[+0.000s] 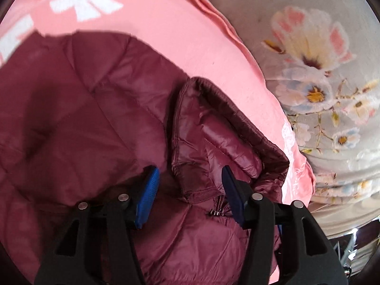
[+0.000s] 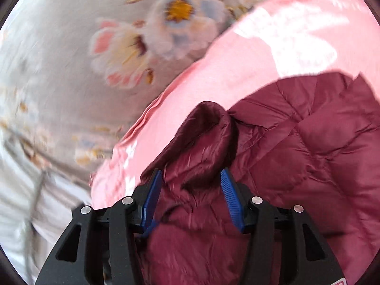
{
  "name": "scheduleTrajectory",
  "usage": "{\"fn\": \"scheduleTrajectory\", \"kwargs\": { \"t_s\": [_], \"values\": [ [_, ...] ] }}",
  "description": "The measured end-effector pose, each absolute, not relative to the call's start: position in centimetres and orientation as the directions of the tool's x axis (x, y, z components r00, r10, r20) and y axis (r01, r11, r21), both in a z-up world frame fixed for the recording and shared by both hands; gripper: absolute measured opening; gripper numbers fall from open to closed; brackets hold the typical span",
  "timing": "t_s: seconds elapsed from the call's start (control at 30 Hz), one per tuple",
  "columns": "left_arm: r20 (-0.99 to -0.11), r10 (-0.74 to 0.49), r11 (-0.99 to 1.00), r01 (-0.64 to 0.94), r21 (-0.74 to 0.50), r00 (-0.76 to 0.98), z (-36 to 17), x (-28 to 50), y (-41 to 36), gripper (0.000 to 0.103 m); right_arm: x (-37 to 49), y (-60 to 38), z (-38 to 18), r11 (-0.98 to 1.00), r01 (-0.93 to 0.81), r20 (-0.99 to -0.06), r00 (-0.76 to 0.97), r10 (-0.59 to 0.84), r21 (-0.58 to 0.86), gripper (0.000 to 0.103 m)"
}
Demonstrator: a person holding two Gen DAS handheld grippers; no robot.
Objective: Fold large clothes
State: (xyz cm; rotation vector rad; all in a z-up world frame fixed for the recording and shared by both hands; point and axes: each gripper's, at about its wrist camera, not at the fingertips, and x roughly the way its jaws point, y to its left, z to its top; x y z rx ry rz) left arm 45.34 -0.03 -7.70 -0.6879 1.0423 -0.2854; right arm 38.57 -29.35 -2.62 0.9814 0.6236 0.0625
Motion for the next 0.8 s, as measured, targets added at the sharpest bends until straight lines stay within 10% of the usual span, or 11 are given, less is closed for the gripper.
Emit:
{"fn": "scheduleTrajectory", "kwargs": {
  "t_s": [0.1,0.23,0.8],
  "values": [
    [-0.701,-0.503,0.78,-0.083,-0.62,0.506,-7.5,45.3,-0.7,0.039,40.0,-29.3,-3.6,0.535,0.238,-0.471,0.808,0.354,0.81,0.052],
    [-0.709,-0.499,0.795,-0.061,-0.603,0.499,-7.3,45.6,-0.7,0.009,40.1,-28.0,-2.9,0.62,0.189,-0.498,0.783,0.372,0.761,0.01],
    [-0.687,-0.471,0.853,0.087,-0.515,0.553,-9.1,42.5,0.7,0.008,36.1,-26.9,-5.3,0.89,0.164,-0.655,0.734,0.179,0.426,0.006]
  ]
}}
